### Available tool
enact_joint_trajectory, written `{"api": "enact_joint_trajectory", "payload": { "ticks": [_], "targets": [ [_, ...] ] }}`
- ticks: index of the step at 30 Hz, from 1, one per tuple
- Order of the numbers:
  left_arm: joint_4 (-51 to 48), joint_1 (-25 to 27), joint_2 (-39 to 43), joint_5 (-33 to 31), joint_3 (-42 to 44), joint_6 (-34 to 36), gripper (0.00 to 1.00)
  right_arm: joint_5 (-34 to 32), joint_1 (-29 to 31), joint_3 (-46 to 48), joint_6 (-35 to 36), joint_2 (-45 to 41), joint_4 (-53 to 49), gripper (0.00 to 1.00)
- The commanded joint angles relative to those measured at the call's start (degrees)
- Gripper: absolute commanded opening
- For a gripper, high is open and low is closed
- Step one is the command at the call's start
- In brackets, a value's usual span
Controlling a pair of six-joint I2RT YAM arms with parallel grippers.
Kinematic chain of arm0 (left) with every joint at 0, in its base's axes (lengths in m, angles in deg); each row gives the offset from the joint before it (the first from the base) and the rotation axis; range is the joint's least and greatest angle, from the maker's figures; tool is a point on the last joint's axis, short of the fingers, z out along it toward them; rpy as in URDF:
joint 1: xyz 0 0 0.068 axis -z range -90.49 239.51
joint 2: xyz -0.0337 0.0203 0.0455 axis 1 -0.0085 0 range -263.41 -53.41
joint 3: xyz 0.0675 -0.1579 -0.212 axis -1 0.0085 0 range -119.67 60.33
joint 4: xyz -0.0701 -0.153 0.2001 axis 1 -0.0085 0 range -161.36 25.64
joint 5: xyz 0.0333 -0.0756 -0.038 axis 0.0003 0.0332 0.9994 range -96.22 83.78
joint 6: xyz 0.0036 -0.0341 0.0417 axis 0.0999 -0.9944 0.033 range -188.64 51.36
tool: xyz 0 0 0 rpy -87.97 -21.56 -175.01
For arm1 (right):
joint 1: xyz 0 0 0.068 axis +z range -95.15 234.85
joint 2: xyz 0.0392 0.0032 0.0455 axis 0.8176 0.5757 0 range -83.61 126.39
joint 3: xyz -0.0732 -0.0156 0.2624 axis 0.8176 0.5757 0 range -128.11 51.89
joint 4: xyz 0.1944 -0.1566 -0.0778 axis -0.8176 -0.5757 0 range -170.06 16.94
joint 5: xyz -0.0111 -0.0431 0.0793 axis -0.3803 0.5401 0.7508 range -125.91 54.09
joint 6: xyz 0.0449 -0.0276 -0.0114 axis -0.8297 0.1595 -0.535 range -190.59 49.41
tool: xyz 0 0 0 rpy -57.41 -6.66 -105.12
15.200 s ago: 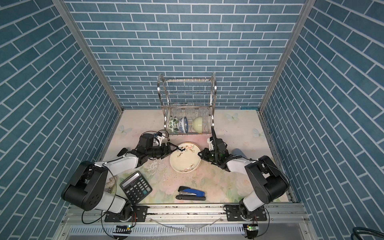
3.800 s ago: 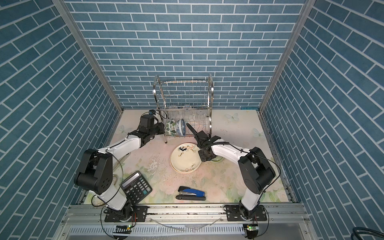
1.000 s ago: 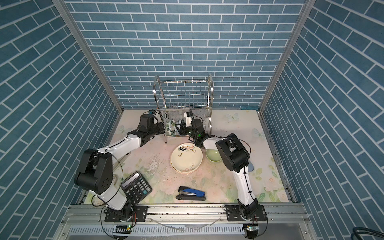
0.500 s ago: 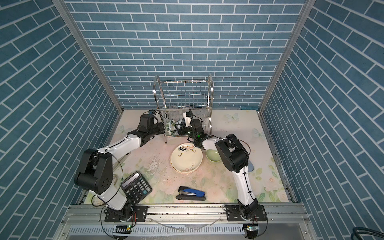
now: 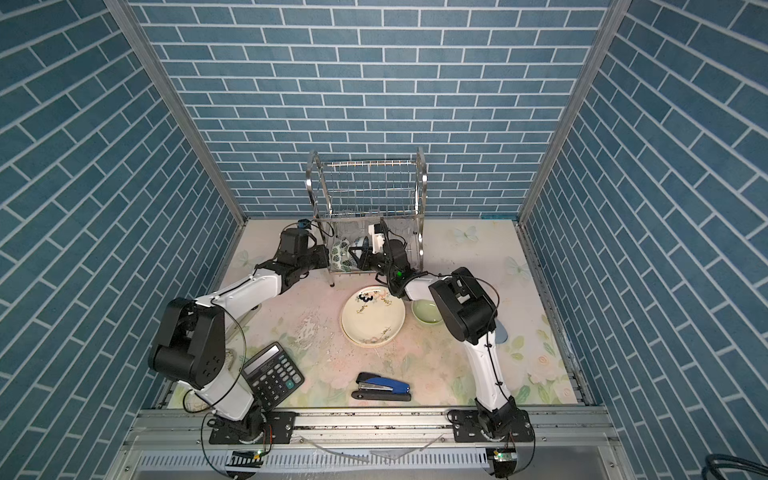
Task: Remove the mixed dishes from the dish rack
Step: 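Close the right gripper on the blue floral bowl rim, then pull the blue floral bowl out of the rack toward the robot with the right gripper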
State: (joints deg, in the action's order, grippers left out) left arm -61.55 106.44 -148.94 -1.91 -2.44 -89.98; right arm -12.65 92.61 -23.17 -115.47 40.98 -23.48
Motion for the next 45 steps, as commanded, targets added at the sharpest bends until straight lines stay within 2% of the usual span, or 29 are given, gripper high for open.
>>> {"api": "enact_joint_trajectory", "payload": {
  "ticks": [1, 6, 14, 18, 25, 30, 36, 39, 45],
  "targets": [
    [-1.8, 0.3, 0.82, 1.84, -0.52, 0.52, 0.03, 3.56, -0.9, 1.13, -6.01, 0.65, 10.11, 0.0],
    [-2.0, 0.3, 0.72, 1.72, -0.52, 0.57, 0.03, 4.66, -1.76, 2.24, -9.38, 0.27, 15.3, 0.0],
    [-2.54, 0.3, 0.56, 0.99, -0.69, 1.29, 0.03, 5.71, -2.01, 4.48, -9.67, -4.4, 16.08, 0.0],
    [-2.63, 0.3, 0.44, 0.96, -0.69, 1.63, 0.03, 5.47, -1.93, 7.16, -9.16, -8.53, 13.55, 0.0],
    [-1.63, -0.12, -0.63, 1.68, -0.43, 1.62, 0.03, 3.56, -0.2, 16.18, -3.69, -19.6, 6.81, 0.0],
    [-1.08, -0.82, -1.14, 2.51, -0.21, 1.4, 0.03, 1.91, 0.97, 21.78, -3.1, -25.45, 4.73, 0.0],
    [-0.56, -1.09, -0.58, 3.39, 0.01, 1.11, 0.03, -2.09, 4.17, 27.03, 2.29, -36.12, -8.91, 0.0],
    [-0.53, -1.11, 0.11, 3.49, 0.18, 0.96, 0.03, -7.02, 6.74, 27.87, 7.12, -42.63, -22.35, 0.0],
    [-0.25, -1.11, 0.65, 3.18, 1.23, 0.79, 0.03, -22.03, 11.6, 25.22, 13.94, -52.93, -52.35, 0.0]
  ]
}}
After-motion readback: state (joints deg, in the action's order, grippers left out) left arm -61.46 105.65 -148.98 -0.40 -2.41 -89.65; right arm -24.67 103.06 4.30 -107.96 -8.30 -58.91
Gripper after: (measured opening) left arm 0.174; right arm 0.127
